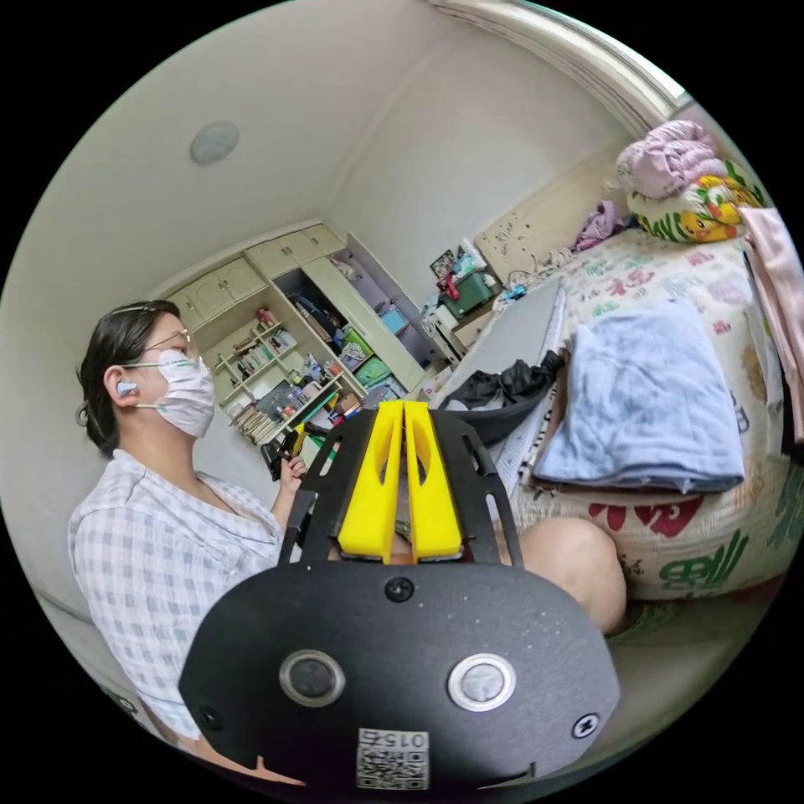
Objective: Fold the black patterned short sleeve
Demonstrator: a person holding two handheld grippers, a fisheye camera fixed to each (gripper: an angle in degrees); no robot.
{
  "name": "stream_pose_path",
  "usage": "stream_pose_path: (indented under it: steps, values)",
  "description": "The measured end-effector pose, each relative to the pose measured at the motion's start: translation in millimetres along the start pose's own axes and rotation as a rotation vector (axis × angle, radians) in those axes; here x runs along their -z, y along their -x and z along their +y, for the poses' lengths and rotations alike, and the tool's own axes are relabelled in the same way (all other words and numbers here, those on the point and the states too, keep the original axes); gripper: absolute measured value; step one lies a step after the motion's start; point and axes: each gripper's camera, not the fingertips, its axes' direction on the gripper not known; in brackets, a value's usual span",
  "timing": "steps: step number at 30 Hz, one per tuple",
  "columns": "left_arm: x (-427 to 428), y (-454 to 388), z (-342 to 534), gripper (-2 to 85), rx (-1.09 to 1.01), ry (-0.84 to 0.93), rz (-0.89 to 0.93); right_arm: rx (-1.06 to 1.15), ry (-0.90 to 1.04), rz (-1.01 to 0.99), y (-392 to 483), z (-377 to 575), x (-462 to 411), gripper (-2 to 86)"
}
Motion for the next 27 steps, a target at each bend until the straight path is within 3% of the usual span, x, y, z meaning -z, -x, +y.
stream_pose_path:
  steps: [4, 9, 12, 14, 17, 21, 27]
  values:
    - [16, 11, -10, -0.8, 0.019, -0.023, -0.074, -0.028, 0.004, 0.043, -11, 9, -26, -0.5]
    - [-71, 141, -39, -0.8, 0.237, 0.266, -0.18, -0.094, 0.205, 0.137, -117, -53, -138, -0.5]
    - [-124, 190, -120, -0.8, 0.282, 0.192, -0.189, -0.132, 0.133, 0.158, -161, -155, -201, -0.6]
    - [-137, 198, -191, -0.9, 0.315, 0.066, -0.207, -0.126, -0.013, 0.158, -142, -255, -223, -0.6]
    - [-138, 154, -306, -0.9, 0.254, -0.16, -0.178, 0.094, -0.137, 0.258, -54, -337, -225, -0.6]
    - [-120, 65, -406, -0.8, 0.038, -0.231, -0.283, 0.261, -0.258, 0.245, 47, -389, -196, -0.6]
    - [-66, 28, -376, -0.8, -0.115, -0.196, -0.178, 0.454, -0.187, 0.187, 55, -301, -157, -0.5]
